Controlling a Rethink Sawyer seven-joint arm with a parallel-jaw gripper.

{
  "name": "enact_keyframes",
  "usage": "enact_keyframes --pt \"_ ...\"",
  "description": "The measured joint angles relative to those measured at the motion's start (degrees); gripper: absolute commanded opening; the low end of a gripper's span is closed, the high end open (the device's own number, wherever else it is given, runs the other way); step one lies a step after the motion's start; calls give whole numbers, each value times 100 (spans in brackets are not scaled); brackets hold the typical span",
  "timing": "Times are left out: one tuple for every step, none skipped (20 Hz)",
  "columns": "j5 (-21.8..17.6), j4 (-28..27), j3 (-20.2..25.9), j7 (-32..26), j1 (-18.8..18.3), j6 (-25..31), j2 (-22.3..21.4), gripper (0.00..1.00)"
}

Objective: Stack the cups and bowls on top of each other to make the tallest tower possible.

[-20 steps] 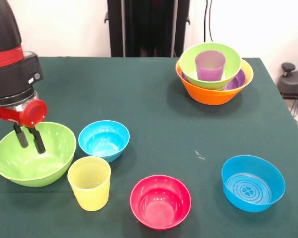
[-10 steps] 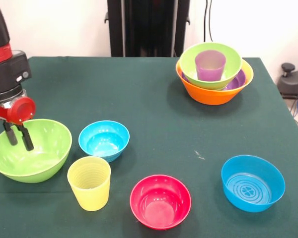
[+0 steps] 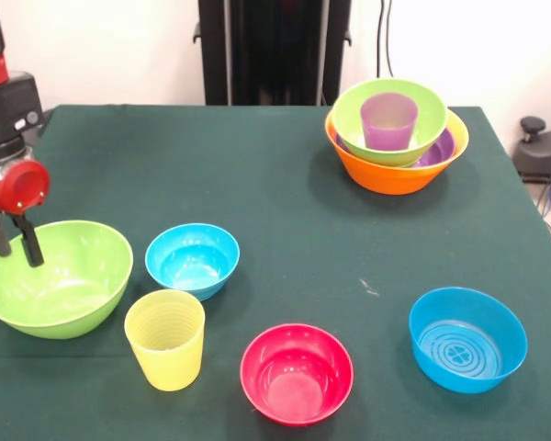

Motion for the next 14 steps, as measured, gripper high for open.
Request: enact_keyframes --pt "0 22 0 0 4 1 -42 100" --pt "0 46 1 0 11 0 -95 100" --pt "0 64 1 0 19 0 -142 100" --pt "0 82 1 0 28 0 -189 100" --pt "0 102 2 0 37 0 -239 100" --pt "0 120 6 0 42 0 -278 100" --pt "0 127 8 0 43 0 -289 100" --pt "0 139 13 0 43 0 -311 100" --pt "1 152 27 0 41 0 -334 100" --pt "0 153 35 0 38 0 -332 100" --pt "0 153 41 0 33 0 -327 100" --pt "1 154 50 0 26 0 -320 100" --pt "-4 157 88 -1 -9 0 -290 100" --pt "-6 157 108 -1 -28 0 -276 100"
